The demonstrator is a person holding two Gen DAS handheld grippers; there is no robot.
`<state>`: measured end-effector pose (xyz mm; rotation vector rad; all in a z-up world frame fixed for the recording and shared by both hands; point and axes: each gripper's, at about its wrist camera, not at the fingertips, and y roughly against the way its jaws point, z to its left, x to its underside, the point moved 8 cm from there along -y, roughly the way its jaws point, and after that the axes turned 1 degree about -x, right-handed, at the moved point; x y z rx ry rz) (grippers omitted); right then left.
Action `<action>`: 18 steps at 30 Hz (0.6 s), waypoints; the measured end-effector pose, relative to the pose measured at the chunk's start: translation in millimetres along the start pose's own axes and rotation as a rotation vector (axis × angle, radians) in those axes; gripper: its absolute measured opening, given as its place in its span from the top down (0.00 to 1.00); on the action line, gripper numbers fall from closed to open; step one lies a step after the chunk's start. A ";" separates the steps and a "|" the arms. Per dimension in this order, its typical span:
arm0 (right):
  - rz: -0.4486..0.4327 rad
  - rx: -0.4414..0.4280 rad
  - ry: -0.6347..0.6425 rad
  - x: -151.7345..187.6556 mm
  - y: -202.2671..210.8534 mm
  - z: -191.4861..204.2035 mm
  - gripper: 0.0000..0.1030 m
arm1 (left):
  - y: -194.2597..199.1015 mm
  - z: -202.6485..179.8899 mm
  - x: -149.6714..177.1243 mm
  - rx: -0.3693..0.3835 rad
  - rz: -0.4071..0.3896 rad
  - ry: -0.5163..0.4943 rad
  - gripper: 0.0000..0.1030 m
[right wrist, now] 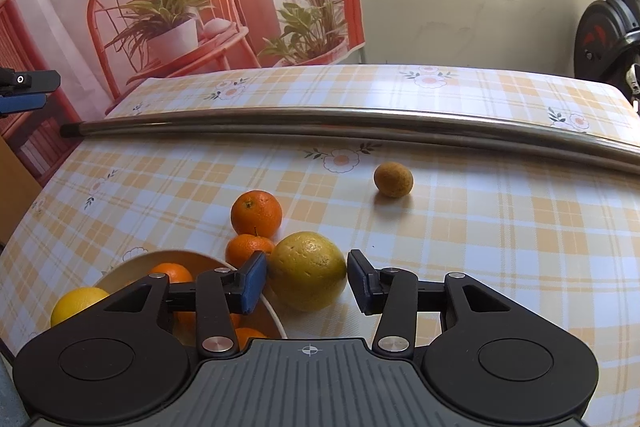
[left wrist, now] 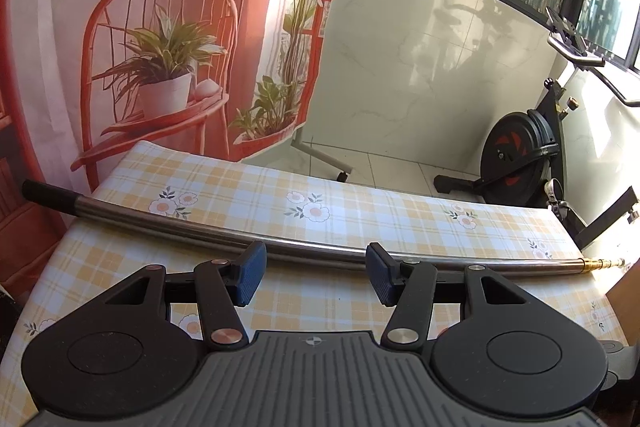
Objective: Organize fruits
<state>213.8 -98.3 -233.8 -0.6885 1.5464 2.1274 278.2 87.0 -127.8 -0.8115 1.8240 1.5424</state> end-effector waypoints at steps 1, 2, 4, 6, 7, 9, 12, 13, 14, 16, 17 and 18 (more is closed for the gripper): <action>0.001 -0.002 -0.004 -0.2 -1.1 -0.6 0.59 | -2.3 -3.2 1.5 0.004 0.007 -0.009 0.44; 0.001 -0.006 -0.009 0.0 -2.2 -1.1 0.59 | -5.6 -7.0 3.6 0.010 0.016 -0.019 0.44; -0.001 -0.013 -0.013 0.7 -2.6 -1.7 0.59 | -13.4 -14.6 9.0 0.027 0.036 -0.037 0.44; 0.000 -0.018 -0.015 1.6 -2.6 -2.2 0.59 | -21.4 -24.4 13.7 0.049 0.058 -0.054 0.44; -0.001 -0.022 -0.018 2.0 -2.3 -2.9 0.59 | -25.2 -28.8 16.2 0.060 0.068 -0.062 0.44; -0.001 -0.028 -0.025 2.9 -2.0 -3.6 0.59 | -32.3 -36.2 20.5 0.078 0.085 -0.075 0.44; -0.003 -0.030 -0.026 3.4 -0.9 -4.1 0.60 | -41.0 -47.3 27.1 0.108 0.112 -0.088 0.44; -0.003 -0.031 -0.025 3.8 0.5 -4.8 0.60 | -44.3 -50.4 29.2 0.120 0.123 -0.092 0.44; -0.004 -0.031 -0.027 4.0 1.2 -5.5 0.60 | -47.1 -54.1 31.8 0.130 0.134 -0.095 0.44; -0.009 -0.023 -0.035 5.5 3.1 -7.5 0.60 | -53.6 -59.8 36.3 0.146 0.157 -0.098 0.44; -0.013 -0.020 -0.041 6.4 4.1 -9.1 0.60 | -56.3 -62.5 38.5 0.154 0.167 -0.097 0.44; -0.016 -0.017 -0.047 7.0 5.3 -10.9 0.60 | -59.2 -65.1 40.4 0.163 0.178 -0.094 0.44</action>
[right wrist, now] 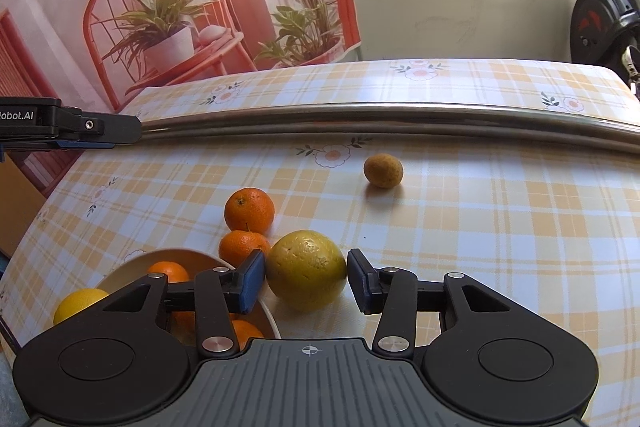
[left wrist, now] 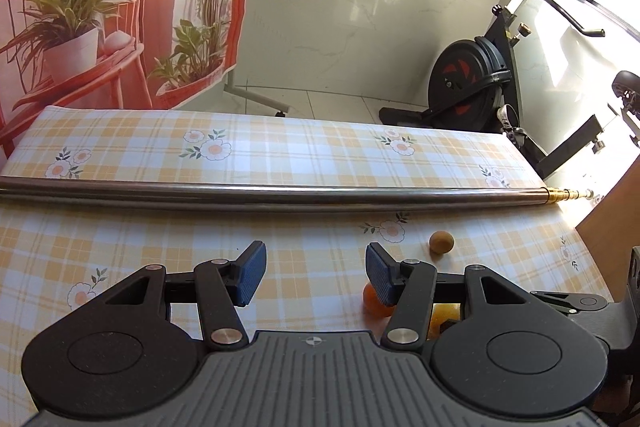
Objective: Organize fruits
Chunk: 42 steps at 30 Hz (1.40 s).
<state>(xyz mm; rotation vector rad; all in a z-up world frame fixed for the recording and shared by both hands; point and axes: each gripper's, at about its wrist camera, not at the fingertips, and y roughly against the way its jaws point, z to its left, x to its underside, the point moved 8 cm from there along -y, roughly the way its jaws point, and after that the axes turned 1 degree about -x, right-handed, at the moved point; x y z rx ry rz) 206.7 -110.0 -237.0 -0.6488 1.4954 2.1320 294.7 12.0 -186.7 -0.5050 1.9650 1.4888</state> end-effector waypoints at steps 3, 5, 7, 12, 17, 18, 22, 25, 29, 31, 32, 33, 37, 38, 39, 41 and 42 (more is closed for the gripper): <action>-0.007 0.018 -0.020 1.6 4.5 -6.5 0.60 | -12.3 -6.1 3.2 0.036 0.032 0.017 0.44; -0.012 0.039 -0.026 4.1 8.6 -12.9 0.60 | -21.6 -11.7 5.9 0.055 0.053 0.025 0.44; -0.017 0.056 -0.033 6.0 12.7 -18.5 0.60 | -31.2 -18.1 8.7 0.070 0.077 0.026 0.44; -0.028 0.077 -0.066 12.5 22.8 -35.2 0.60 | -53.0 -33.5 18.8 0.115 0.143 0.075 0.44; -0.038 0.069 -0.087 17.0 27.3 -41.9 0.60 | -69.9 -40.1 27.1 0.092 0.191 0.071 0.44; -0.039 0.067 -0.088 17.3 27.3 -42.2 0.60 | -72.2 -40.6 27.9 0.089 0.198 0.070 0.44; -0.045 0.063 -0.091 17.9 27.7 -42.6 0.60 | -79.2 -43.2 32.3 0.072 0.219 0.057 0.44; -0.048 0.060 -0.094 18.3 27.9 -43.4 0.60 | -83.4 -44.6 35.7 0.061 0.230 0.048 0.44; -0.052 0.056 -0.099 19.9 29.8 -44.2 0.60 | -87.0 -43.5 37.9 0.037 0.240 0.058 0.52; -0.053 0.055 -0.100 20.2 30.0 -43.9 0.60 | -89.7 -43.6 40.9 0.038 0.250 0.061 0.62; -0.054 0.055 -0.100 20.3 30.2 -43.9 0.60 | -90.2 -43.4 41.7 0.034 0.248 0.059 0.62; -0.054 0.055 -0.101 20.4 30.2 -44.0 0.60 | -89.6 -43.7 42.0 0.036 0.243 0.058 0.62; -0.054 0.054 -0.108 20.3 31.6 -44.2 0.60 | -85.6 -40.8 41.8 0.039 0.230 0.074 0.63; -0.053 0.054 -0.112 20.2 31.9 -44.2 0.60 | -83.2 -40.5 40.6 0.046 0.222 0.078 0.63; -0.052 0.054 -0.117 20.2 32.2 -44.6 0.60 | -80.4 -40.1 39.4 0.051 0.214 0.082 0.63; -0.051 0.060 -0.125 20.6 33.2 -45.4 0.60 | -73.4 -40.2 35.8 0.058 0.192 0.082 0.63; -0.050 0.063 -0.127 20.8 33.9 -45.7 0.60 | -69.4 -40.0 34.0 0.060 0.181 0.079 0.63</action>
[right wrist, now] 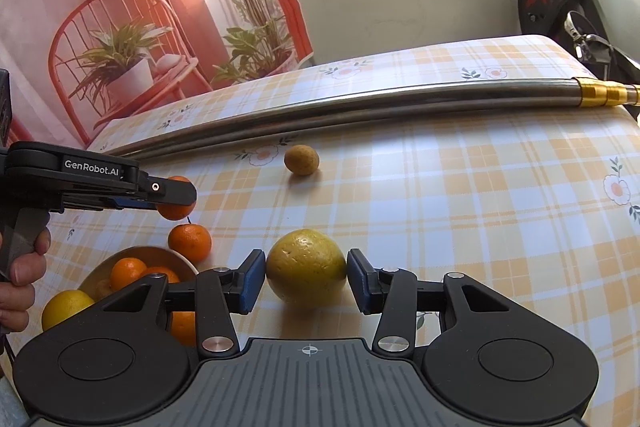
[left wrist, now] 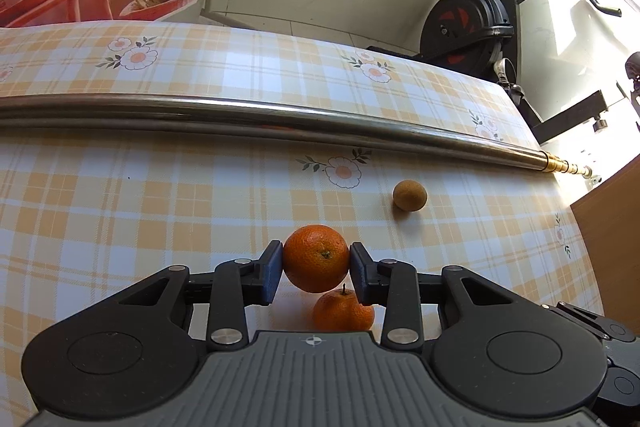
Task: Organize fruits
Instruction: 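Grasp a loose orange on the cloth with the left tool, then carry the orange and lemon over the beige plate with both tools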
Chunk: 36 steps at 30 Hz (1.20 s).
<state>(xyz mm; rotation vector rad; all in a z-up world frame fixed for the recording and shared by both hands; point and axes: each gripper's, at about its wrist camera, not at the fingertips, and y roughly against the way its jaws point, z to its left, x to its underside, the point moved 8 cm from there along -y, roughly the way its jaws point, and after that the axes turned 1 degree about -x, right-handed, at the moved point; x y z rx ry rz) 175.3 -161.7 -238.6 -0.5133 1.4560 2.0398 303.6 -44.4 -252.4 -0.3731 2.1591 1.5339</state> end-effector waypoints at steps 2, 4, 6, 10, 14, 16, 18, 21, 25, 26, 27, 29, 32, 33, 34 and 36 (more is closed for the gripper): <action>-0.002 0.000 -0.007 0.1 2.6 -0.6 0.60 | 9.7 0.4 -0.8 0.002 -0.019 -0.004 0.63; -0.010 -0.007 -0.011 -0.7 7.4 0.8 0.60 | 20.2 0.9 -0.1 0.011 -0.036 -0.011 0.63; -0.016 -0.012 -0.005 -2.1 12.1 3.9 0.60 | 30.5 1.1 2.1 0.016 -0.048 -0.025 0.63; -0.032 -0.035 0.022 -7.5 24.8 16.9 0.60 | 53.5 3.5 11.4 0.022 -0.066 -0.065 0.63; -0.030 -0.079 0.059 -12.3 34.8 37.7 0.60 | 74.3 11.0 22.8 0.023 -0.077 -0.092 0.63; -0.018 -0.102 0.083 -11.8 37.3 49.5 0.60 | 82.7 14.5 28.2 0.019 -0.082 -0.101 0.63; -0.001 -0.127 0.117 -9.5 39.8 65.1 0.60 | 88.8 17.9 32.5 0.018 -0.084 -0.102 0.63; 0.026 -0.165 0.158 -2.6 43.1 84.9 0.60 | 96.9 22.7 38.8 0.014 -0.094 -0.106 0.63; 0.069 -0.200 0.222 10.4 45.8 109.2 0.60 | 101.9 24.3 44.1 0.017 -0.102 -0.120 0.63; 0.082 -0.206 0.233 13.8 45.7 113.7 0.60 | 103.1 24.2 45.0 0.018 -0.106 -0.125 0.63; 0.094 -0.213 0.244 17.2 45.3 118.6 0.60 | 104.5 24.1 47.0 0.018 -0.111 -0.132 0.63; 0.119 -0.228 0.263 23.1 44.7 125.5 0.60 | 106.6 23.9 50.2 0.022 -0.117 -0.139 0.63; 0.166 -0.258 0.304 32.5 43.2 133.7 0.60 | 109.4 24.0 53.5 0.035 -0.122 -0.143 0.63; 0.177 -0.263 0.320 34.9 42.9 136.3 0.60 | 110.1 24.1 54.6 0.037 -0.123 -0.143 0.63; 0.187 -0.265 0.333 37.1 42.4 138.6 0.60 | 110.5 24.0 55.5 0.040 -0.123 -0.144 0.63; 0.211 -0.267 0.354 41.7 40.9 141.8 0.60 | 111.6 24.8 58.1 0.042 -0.122 -0.147 0.63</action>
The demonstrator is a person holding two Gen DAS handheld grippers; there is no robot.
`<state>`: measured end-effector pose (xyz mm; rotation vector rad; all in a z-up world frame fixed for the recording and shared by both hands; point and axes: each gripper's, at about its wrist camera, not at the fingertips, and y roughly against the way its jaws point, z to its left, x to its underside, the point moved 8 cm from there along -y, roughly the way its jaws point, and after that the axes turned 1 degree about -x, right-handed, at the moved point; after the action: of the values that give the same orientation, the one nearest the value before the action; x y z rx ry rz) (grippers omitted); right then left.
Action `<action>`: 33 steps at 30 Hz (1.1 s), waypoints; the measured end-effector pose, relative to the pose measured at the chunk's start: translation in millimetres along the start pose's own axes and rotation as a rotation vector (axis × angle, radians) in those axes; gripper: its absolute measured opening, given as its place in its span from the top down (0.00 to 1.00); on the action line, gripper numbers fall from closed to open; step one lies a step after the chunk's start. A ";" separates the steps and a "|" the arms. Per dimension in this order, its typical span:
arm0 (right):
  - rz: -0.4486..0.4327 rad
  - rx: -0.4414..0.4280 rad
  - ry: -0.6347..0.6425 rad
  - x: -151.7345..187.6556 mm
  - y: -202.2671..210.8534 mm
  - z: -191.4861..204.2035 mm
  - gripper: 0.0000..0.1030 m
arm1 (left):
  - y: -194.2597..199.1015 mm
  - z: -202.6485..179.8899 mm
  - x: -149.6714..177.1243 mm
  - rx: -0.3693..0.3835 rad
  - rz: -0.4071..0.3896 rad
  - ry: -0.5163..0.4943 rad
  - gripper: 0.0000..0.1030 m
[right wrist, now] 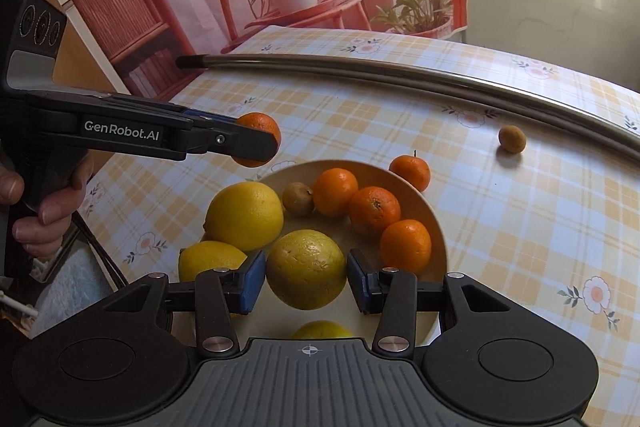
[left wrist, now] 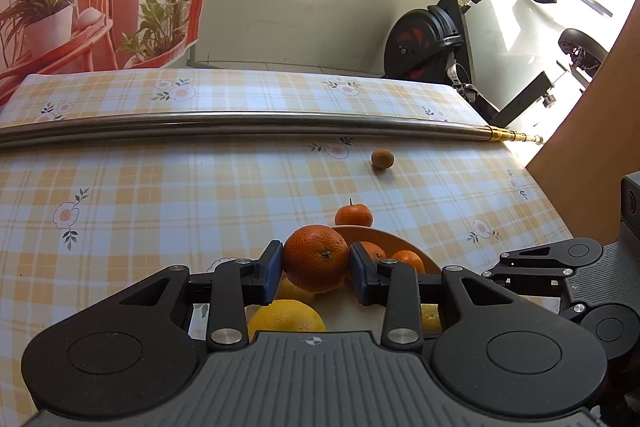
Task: Organize fruits
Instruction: 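Carry the orange and lemon over the beige plate with both tools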
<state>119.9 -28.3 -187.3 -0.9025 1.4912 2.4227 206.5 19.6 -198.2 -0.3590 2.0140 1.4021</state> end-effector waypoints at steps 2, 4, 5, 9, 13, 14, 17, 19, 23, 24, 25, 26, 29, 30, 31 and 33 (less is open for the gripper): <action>0.018 -0.008 0.016 1.5 -2.7 4.4 0.60 | 1.0 0.7 2.3 0.000 0.002 -0.002 0.63; 0.036 -0.021 0.032 3.4 -4.0 8.7 0.60 | 1.3 2.2 3.6 -0.001 0.004 0.000 0.63; 0.045 -0.025 0.042 5.7 -3.7 10.3 0.60 | 1.7 2.9 4.6 -0.003 0.003 0.003 0.63; 0.087 -0.036 0.087 11.5 -8.4 19.0 0.60 | 1.9 3.9 6.1 -0.002 0.005 0.009 0.63; 0.106 -0.047 0.120 13.2 -10.0 25.8 0.60 | 1.4 1.6 6.1 0.004 0.007 0.001 0.63; 0.109 -0.045 0.129 12.9 -10.5 26.6 0.60 | 1.1 1.1 6.3 0.005 0.007 -0.001 0.63; 0.123 -0.045 0.152 12.5 -10.7 28.5 0.60 | 0.1 0.2 6.6 0.004 0.010 -0.003 0.63; 0.135 -0.040 0.181 11.9 -11.0 30.9 0.60 | -0.1 0.0 6.7 0.005 0.010 -0.004 0.63; 0.151 -0.031 0.218 11.3 -12.3 34.9 0.60 | -1.1 0.4 7.1 0.009 0.013 -0.002 0.63; 0.153 -0.033 0.221 11.4 -12.0 35.3 0.60 | -1.4 0.5 7.3 0.008 0.014 -0.002 0.63; 0.154 -0.035 0.223 11.8 -11.4 36.0 0.60 | -1.6 0.5 7.5 0.008 0.014 -0.001 0.63; 0.155 -0.040 0.223 12.2 -10.8 36.5 0.60 | -1.7 0.6 7.6 0.008 0.015 -0.001 0.63; 0.148 -0.050 0.211 12.7 -8.7 35.9 0.60 | -1.9 0.3 8.0 0.008 0.018 -0.002 0.63; 0.148 -0.054 0.204 12.8 -7.7 35.6 0.60 | -2.0 0.2 8.0 0.008 0.017 -0.001 0.63; 0.148 -0.061 0.198 12.6 -6.5 35.4 0.60 | -2.1 0.1 8.1 0.009 0.018 -0.001 0.63; 0.154 -0.076 0.200 13.0 -4.3 36.9 0.60 | -2.6 0.2 8.2 0.010 0.019 0.000 0.63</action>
<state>96.1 3.1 -186.1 -1.1148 1.5987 2.5787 201.9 19.9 -205.5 -0.3369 2.0288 1.4026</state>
